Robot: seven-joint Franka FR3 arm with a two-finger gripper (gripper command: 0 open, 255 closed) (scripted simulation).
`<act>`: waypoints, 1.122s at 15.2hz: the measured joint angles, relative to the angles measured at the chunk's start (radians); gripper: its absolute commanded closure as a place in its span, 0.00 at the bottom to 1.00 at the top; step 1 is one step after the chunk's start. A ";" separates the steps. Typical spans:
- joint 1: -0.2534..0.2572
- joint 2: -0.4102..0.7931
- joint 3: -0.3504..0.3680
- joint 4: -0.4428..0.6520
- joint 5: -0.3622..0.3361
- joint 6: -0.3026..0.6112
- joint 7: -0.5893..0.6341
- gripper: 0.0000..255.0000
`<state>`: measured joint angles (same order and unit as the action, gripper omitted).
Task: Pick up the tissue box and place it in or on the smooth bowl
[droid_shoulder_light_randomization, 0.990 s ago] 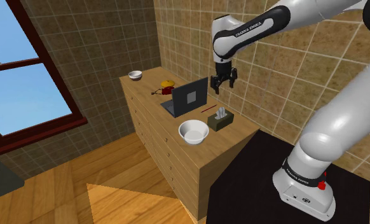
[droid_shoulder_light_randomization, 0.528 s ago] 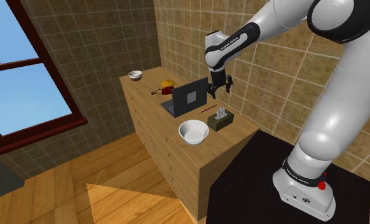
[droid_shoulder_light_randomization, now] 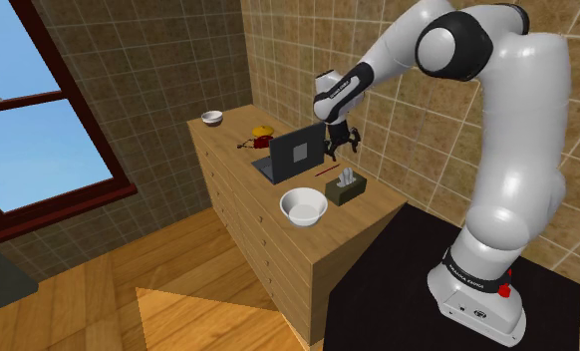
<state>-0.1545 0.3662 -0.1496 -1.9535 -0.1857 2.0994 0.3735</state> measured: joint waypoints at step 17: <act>-0.087 0.461 -0.055 0.373 0.024 0.004 0.070 0.00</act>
<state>-0.2413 0.8269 -0.2042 -1.5802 -0.1613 2.1034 0.4439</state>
